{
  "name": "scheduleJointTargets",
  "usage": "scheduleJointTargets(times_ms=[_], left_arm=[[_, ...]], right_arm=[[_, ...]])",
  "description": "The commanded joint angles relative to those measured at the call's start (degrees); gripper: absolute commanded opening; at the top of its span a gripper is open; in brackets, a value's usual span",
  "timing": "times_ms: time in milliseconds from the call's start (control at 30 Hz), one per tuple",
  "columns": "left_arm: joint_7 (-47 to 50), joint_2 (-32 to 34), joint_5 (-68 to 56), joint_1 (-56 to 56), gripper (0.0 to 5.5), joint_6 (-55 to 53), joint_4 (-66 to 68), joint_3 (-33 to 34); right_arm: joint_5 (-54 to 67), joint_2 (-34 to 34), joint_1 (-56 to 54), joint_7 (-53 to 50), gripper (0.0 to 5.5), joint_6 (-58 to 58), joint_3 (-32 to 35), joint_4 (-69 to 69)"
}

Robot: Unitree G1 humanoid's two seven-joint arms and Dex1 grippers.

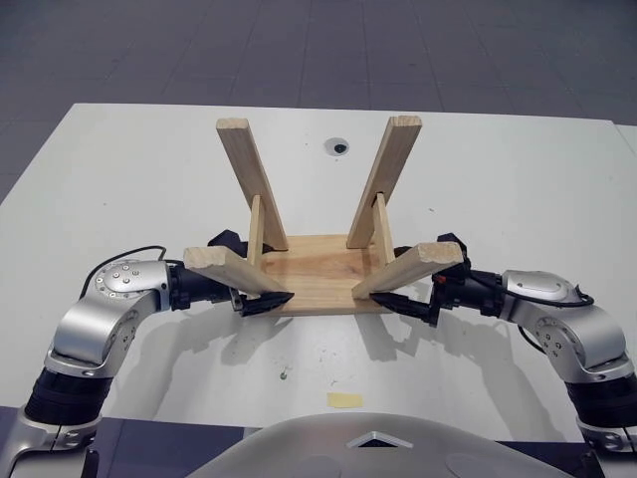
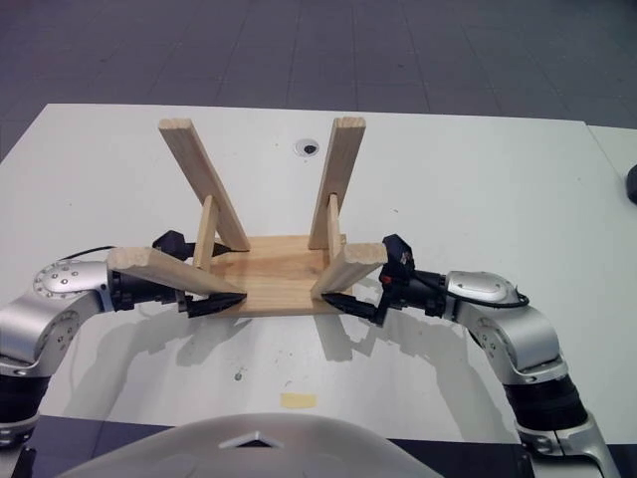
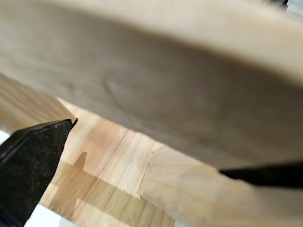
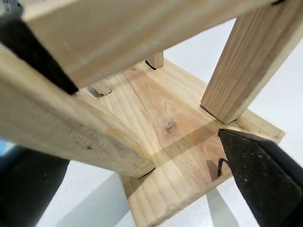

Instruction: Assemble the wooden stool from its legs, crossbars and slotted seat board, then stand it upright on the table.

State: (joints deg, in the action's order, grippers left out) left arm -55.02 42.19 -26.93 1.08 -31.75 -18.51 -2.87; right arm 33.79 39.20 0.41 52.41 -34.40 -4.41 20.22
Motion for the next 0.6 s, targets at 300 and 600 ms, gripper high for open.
scheduleJointTargets(times_ms=[300,600], left_arm=[[2.8,-1.9,0.4,3.1,5.38,-0.3,1.4,1.0],[-4.8,2.8,-0.3,5.8,5.38,-0.6,3.5,0.4]], right_arm=[[-1.9,-2.5,-0.5,-1.5,5.40,1.5,-0.3,-0.5],[-1.3,-2.5,2.1,-2.1,5.40,2.1,1.8,0.2]])
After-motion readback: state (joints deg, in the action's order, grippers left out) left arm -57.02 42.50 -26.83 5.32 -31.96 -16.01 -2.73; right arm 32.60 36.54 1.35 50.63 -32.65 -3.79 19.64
